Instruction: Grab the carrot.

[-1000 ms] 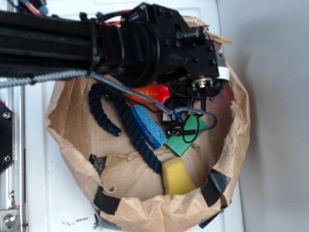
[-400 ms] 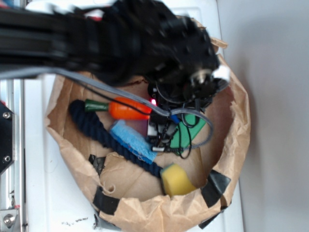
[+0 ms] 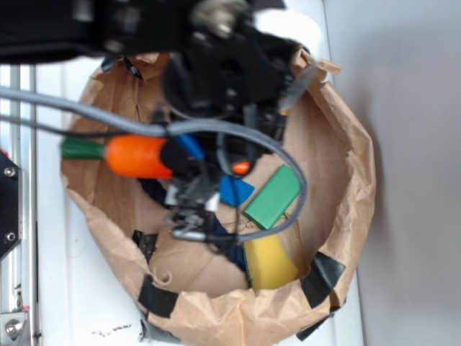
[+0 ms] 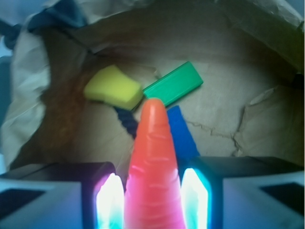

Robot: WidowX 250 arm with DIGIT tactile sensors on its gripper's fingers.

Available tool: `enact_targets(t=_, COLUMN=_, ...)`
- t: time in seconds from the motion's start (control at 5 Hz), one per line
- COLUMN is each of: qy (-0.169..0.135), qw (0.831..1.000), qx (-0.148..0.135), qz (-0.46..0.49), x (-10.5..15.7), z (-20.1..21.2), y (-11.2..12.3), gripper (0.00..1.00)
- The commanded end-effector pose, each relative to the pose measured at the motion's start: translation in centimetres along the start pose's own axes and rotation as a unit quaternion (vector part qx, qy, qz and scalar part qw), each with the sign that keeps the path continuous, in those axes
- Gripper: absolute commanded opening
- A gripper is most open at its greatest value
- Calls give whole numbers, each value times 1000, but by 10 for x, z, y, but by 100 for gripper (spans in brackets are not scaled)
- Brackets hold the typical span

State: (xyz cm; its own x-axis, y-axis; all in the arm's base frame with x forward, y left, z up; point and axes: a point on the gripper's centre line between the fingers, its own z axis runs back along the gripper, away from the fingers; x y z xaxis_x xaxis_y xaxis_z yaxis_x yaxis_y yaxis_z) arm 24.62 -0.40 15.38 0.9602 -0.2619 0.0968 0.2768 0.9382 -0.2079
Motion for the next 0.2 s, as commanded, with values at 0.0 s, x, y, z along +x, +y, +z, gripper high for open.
enact_targets(t=0.0, qy=-50, qw=998, qx=26, qz=-19, x=-1, z=32, y=-5, gripper=0)
